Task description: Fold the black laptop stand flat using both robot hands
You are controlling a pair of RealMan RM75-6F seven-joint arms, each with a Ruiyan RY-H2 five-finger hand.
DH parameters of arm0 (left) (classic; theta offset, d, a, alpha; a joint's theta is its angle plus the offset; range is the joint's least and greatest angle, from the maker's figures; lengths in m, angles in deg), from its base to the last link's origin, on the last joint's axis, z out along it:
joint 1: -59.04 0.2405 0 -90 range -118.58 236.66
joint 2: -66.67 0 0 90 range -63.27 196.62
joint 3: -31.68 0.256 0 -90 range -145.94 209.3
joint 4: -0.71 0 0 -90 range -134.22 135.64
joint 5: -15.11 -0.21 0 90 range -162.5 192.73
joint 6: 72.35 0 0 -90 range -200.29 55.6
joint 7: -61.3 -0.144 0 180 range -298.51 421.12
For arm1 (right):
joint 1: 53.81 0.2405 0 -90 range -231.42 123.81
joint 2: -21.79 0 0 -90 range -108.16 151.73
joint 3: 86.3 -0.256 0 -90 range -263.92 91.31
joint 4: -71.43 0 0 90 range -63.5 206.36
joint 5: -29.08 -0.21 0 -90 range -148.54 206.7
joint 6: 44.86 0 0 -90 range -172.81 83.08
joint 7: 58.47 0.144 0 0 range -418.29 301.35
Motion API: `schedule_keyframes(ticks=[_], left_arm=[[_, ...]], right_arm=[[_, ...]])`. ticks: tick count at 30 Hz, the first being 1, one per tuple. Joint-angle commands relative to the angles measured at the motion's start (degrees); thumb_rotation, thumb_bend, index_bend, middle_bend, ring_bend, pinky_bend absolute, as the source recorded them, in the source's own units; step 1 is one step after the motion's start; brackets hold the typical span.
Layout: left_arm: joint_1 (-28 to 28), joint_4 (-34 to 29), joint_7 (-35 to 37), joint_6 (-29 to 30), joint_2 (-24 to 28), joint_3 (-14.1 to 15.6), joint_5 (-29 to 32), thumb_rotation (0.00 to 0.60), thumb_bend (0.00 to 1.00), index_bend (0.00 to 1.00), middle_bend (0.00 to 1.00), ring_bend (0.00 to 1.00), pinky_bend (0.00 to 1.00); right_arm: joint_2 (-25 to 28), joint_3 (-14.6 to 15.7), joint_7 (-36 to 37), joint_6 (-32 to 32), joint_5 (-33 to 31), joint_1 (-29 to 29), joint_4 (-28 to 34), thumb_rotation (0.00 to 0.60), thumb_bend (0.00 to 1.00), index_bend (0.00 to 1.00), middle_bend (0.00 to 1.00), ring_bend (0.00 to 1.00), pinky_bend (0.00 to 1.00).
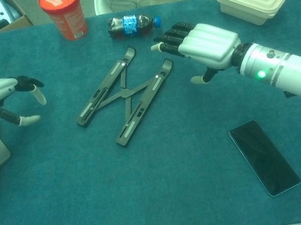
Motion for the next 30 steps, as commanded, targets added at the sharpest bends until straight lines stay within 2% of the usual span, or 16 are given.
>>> schedule_keyframes(ticks=[1,6,9,11,13,18,22,25,27,30], left_arm=[[0.5,2.6,-5.0,3.7,-1.8,-0.3,-1.6,0.600,0.25,0.26,0.11,0.00,0.00],[0.8,7.7,-5.9,8.3,-5.5,-0.8,-4.7,0.600,0.25,0.13,0.10,0.00,0.00],[0.7,11.3,-4.0,10.1,-7.8,-0.4,-6.9,0.600,0.25,0.03,0.06,0.00,0.00],[0.4,13.0,-2.2,9.9,-9.0,-0.1,-7.6,0.600,0.25,0.00,0.04,0.00,0.00],[0.1,13.5,-0.9,9.2,-9.6,0.1,-7.7,0.600,0.25,0.05,0.04,0.00,0.00],[-0.4,12.1,0.1,7.2,-9.4,0.9,-7.5,0.600,0.25,0.26,0.06,0.00,0.00],[-0.7,8.3,-1.3,5.2,-7.7,1.2,-6.2,0.600,0.25,0.32,0.07,0.00,0.00],[-0.7,4.9,-2.2,3.9,-6.3,1.1,-4.5,0.541,0.25,0.33,0.08,0.00,0.00],[-0.7,3.2,-3.1,3.0,-5.7,0.8,-3.2,0.428,0.25,0.33,0.08,0.00,0.00],[-1.1,0.9,-5.2,1.4,-5.2,0.2,-0.6,0.330,0.25,0.33,0.08,0.00,0.00]], right_arm=[[-0.1,-0.1,-0.2,0.0,0.3,0.2,0.3,0.600,0.20,0.00,0.00,0.00,0.00],[-0.1,-0.6,-1.2,-0.1,-0.1,0.3,0.8,0.600,0.16,0.00,0.00,0.00,0.00],[-0.2,-1.0,-2.6,0.0,-1.0,0.3,1.3,0.600,0.13,0.00,0.00,0.00,0.00],[-0.1,-1.3,-3.4,0.4,-1.8,0.3,2.0,0.600,0.13,0.00,0.00,0.00,0.00],[0.2,-1.6,-4.0,0.7,-2.6,0.3,2.5,0.600,0.13,0.00,0.00,0.00,0.00],[1.6,-2.3,-2.9,0.7,-3.5,0.2,4.2,0.600,0.13,0.00,0.00,0.00,0.00],[3.5,-3.3,-1.6,-0.2,-3.7,0.1,5.9,0.600,0.13,0.00,0.00,0.00,0.00],[4.6,-3.8,-0.7,-0.7,-4.0,0.0,6.6,0.600,0.13,0.00,0.00,0.00,0.00],[5.1,-4.2,-0.1,-0.9,-4.2,-0.1,6.8,0.600,0.13,0.00,0.00,0.00,0.00],[5.6,-4.4,1.1,-1.3,-4.2,-0.2,6.9,0.600,0.13,0.00,0.00,0.00,0.00]])
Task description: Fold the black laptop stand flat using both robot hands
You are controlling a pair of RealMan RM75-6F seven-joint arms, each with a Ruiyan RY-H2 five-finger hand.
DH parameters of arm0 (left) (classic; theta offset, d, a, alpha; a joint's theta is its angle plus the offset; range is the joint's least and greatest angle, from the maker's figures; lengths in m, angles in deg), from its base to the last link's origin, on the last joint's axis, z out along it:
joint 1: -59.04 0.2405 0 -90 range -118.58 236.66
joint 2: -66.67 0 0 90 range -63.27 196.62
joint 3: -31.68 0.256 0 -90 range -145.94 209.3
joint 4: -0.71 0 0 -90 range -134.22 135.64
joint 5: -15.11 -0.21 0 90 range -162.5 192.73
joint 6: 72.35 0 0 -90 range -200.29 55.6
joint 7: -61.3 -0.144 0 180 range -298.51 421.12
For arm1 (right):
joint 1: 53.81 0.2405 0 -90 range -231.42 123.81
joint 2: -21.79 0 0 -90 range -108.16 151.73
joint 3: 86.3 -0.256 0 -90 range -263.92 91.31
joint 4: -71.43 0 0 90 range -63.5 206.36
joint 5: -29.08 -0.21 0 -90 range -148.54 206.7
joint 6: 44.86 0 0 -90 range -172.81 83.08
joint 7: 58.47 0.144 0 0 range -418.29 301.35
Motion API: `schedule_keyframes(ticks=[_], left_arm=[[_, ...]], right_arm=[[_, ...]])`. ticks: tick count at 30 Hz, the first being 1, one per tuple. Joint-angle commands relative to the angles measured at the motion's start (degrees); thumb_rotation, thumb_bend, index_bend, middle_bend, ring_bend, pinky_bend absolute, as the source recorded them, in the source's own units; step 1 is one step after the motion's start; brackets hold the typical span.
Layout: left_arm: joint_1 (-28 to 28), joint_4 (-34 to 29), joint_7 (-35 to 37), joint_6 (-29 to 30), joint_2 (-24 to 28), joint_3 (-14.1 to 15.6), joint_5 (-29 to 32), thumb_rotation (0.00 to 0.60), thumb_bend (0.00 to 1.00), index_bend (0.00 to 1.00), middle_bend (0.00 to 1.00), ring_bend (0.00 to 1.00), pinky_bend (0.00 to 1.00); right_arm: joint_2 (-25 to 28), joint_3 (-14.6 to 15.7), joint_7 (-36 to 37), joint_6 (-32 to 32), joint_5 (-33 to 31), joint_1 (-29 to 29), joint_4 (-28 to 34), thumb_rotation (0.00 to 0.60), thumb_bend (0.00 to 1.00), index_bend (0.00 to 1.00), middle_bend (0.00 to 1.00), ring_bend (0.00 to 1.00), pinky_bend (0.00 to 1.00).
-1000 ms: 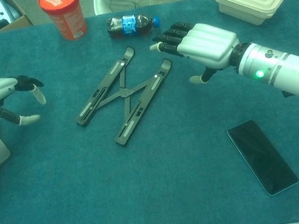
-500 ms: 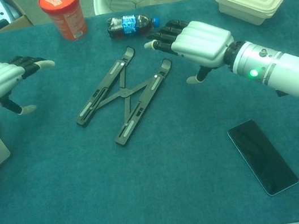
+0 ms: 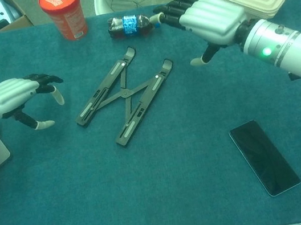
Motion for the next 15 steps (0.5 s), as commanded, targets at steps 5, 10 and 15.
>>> schedule_keyframes(ticks=[5,10,15], left_arm=[[-1.2,-5.1,-5.6,-4.6,1.1,-1.5,7.2,0.223,0.25,0.33,0.07,0.00,0.00],[-1.6,-7.6,-8.3,-5.9,0.9,-1.9,10.4,0.161,0.25,0.33,0.07,0.00,0.00],[-2.0,-9.0,-11.5,-6.0,0.1,-2.0,12.9,0.128,0.25,0.33,0.07,0.00,0.00]], right_arm=[[1.0,0.0,2.5,-0.8,0.6,-0.3,0.2,0.600,0.13,0.00,0.00,0.00,0.00],[1.6,0.5,4.3,-1.2,1.1,-0.6,0.0,0.600,0.13,0.00,0.00,0.00,0.00],[2.1,0.8,5.9,-1.6,1.8,-0.9,-0.3,0.600,0.13,0.00,0.00,0.00,0.00]])
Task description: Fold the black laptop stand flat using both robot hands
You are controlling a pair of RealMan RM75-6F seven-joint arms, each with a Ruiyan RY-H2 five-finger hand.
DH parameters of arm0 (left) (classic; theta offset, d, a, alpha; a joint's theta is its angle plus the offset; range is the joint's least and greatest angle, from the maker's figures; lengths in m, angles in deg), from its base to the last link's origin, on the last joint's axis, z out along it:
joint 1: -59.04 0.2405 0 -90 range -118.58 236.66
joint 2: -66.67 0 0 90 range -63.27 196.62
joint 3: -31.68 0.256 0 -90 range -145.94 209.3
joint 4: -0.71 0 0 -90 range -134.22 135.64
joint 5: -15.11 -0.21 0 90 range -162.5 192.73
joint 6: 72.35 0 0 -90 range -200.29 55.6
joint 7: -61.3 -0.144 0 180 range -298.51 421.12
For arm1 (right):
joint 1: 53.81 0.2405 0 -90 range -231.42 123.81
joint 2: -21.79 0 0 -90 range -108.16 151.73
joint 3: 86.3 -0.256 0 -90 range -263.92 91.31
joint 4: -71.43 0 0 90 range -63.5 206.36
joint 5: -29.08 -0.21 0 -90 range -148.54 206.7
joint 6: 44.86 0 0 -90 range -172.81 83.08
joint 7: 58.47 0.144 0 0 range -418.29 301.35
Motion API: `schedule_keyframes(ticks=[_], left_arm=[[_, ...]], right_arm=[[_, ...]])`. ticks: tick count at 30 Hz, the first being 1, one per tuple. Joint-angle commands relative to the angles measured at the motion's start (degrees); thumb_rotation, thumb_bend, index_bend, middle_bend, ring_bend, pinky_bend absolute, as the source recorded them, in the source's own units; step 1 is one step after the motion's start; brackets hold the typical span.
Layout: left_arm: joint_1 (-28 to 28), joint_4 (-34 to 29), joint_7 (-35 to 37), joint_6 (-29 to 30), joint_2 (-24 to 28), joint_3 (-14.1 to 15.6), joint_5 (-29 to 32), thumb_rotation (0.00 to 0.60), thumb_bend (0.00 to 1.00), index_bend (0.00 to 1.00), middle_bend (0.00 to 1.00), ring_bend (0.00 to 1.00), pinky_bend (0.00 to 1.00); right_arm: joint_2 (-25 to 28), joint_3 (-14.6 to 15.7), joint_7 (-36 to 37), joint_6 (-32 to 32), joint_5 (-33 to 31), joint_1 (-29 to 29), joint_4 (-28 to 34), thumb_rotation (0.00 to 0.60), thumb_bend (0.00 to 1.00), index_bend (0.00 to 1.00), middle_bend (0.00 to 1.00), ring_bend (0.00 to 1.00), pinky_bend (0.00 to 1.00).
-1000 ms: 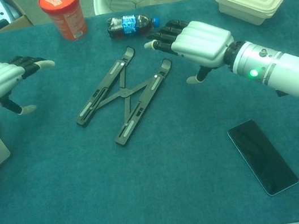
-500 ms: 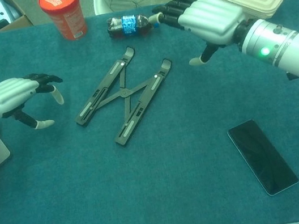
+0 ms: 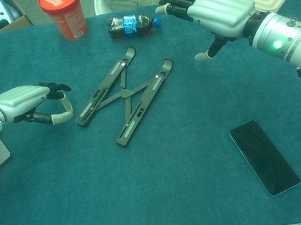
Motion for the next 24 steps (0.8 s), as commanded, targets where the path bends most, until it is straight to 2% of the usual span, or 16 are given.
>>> schedule_keyframes(ticks=[1,12,24], left_arm=[[-0.3,-0.8,-2.2,0.0,-0.8,-0.1,1.8,0.124,0.25,0.33,0.07,0.00,0.00],[-0.6,-0.7,-7.2,0.9,-3.4,-0.5,7.3,0.119,0.25,0.33,0.07,0.00,0.00],[-0.6,-7.2,-7.7,-0.1,-1.8,0.7,10.2,0.098,0.25,0.33,0.07,0.00,0.00]], right_arm=[[0.3,0.3,0.7,-0.3,0.4,-0.2,-0.2,0.600,0.13,0.00,0.00,0.00,0.00],[1.1,1.0,3.5,-1.4,1.4,-1.1,-0.9,0.600,0.13,0.00,0.00,0.00,0.00],[1.2,1.2,5.8,-2.1,2.4,-1.3,-1.8,0.600,0.13,0.00,0.00,0.00,0.00]])
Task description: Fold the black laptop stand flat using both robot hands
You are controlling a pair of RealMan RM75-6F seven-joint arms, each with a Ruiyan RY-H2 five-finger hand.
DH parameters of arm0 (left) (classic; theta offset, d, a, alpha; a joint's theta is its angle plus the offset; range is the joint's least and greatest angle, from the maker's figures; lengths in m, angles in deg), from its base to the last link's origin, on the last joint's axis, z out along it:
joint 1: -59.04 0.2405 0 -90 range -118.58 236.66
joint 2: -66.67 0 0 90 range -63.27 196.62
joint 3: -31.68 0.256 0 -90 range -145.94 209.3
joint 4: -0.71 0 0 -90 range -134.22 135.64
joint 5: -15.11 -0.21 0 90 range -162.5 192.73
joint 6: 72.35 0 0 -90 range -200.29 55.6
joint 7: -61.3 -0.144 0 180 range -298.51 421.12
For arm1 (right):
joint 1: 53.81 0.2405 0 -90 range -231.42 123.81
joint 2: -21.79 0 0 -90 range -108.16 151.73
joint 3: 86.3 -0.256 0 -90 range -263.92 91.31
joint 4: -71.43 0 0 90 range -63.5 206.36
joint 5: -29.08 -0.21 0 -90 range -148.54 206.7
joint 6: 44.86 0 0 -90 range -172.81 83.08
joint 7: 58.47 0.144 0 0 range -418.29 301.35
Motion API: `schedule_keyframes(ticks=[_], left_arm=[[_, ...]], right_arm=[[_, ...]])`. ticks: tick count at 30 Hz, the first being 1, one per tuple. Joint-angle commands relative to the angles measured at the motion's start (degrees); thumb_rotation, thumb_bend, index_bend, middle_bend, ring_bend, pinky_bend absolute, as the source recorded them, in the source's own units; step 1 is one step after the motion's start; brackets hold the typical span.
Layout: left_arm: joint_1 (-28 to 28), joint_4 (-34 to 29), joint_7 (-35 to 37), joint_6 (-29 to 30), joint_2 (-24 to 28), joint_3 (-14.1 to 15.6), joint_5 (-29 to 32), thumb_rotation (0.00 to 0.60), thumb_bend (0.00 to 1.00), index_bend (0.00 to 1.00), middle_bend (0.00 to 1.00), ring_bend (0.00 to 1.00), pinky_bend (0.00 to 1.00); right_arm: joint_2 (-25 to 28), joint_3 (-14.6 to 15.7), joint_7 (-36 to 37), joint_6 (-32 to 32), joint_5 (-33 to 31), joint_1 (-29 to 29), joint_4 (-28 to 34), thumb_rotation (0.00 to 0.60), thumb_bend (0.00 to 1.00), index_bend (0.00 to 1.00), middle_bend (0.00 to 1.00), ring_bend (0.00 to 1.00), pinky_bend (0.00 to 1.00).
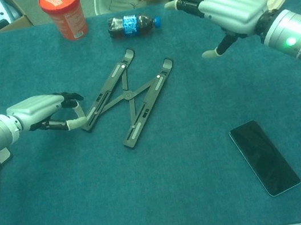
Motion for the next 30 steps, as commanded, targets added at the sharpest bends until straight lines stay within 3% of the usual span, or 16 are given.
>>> schedule_keyframes(ticks=[1,13,16,18,19,30], left_arm=[[0.0,-2.4,-0.2,-0.2,0.8,0.6,0.5,0.096,0.25,0.33,0.07,0.00,0.00],[0.6,-13.1,3.3,-0.9,5.5,1.9,-2.9,0.089,0.25,0.33,0.08,0.00,0.00],[1.5,-11.8,3.6,1.8,6.2,1.6,-5.6,0.162,0.25,0.32,0.08,0.00,0.00],[2.1,-9.1,2.7,4.2,6.6,1.5,-7.8,0.279,0.25,0.31,0.08,0.00,0.00],[2.4,-7.9,2.3,5.0,6.7,1.4,-8.2,0.297,0.25,0.31,0.08,0.00,0.00],[3.2,-3.0,7.3,3.3,5.0,0.7,-5.6,0.304,0.25,0.31,0.08,0.00,0.00]], right_arm=[[0.0,0.1,0.3,-0.1,0.1,-0.1,-0.2,0.600,0.13,0.00,0.00,0.00,0.00],[0.3,0.4,1.8,-0.3,0.6,-0.4,-0.5,0.600,0.13,0.00,0.00,0.00,0.00],[0.1,0.5,1.8,0.1,0.8,-0.2,-0.6,0.600,0.13,0.00,0.00,0.00,0.00],[0.0,0.6,1.8,0.2,1.0,0.0,-0.5,0.600,0.13,0.00,0.00,0.00,0.00],[-0.1,0.6,1.7,0.3,1.1,0.0,-0.4,0.600,0.13,0.00,0.00,0.00,0.00],[-0.4,0.6,1.3,0.4,1.1,0.1,-0.3,0.600,0.13,0.00,0.00,0.00,0.00]])
